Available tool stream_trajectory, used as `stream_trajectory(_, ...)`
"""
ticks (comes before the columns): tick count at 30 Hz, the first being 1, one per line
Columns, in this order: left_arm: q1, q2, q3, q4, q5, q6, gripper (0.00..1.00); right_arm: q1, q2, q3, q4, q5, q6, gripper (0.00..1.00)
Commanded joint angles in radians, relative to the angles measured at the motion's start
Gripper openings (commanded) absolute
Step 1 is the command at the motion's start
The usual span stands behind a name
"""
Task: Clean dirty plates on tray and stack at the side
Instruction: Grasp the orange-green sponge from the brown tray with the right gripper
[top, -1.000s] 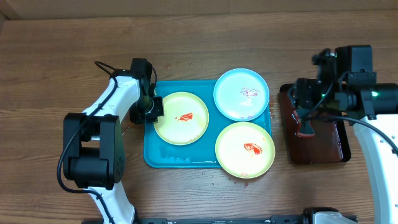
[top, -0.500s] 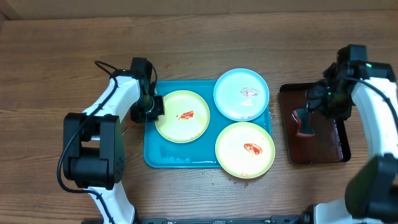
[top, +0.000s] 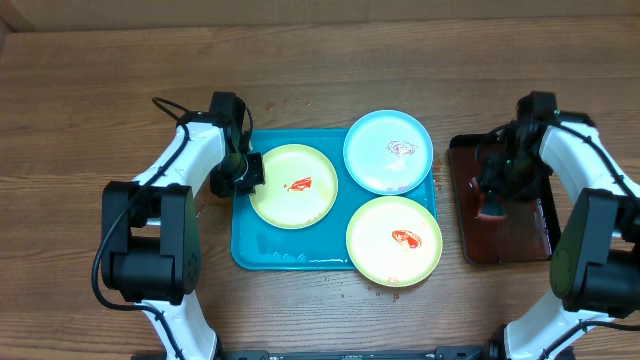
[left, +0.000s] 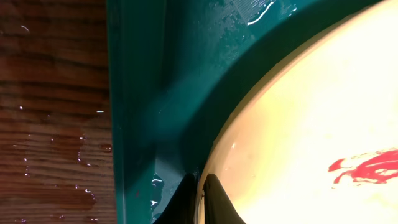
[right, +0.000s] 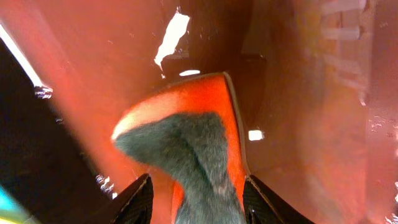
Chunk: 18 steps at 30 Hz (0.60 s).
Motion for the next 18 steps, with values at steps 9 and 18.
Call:
stream_trajectory(9,-0.004,0.041,-0.004,0.025,-0.019,-0.006,0.04,0.002,-0.002,-0.082,0.079,0.000,0.018,0.04)
stream_trajectory(18,-0.004,0.041,-0.004,0.027,-0.019,-0.006,0.04,0.004,-0.002,0.174,-0.188,-0.011,0.047,0.04)
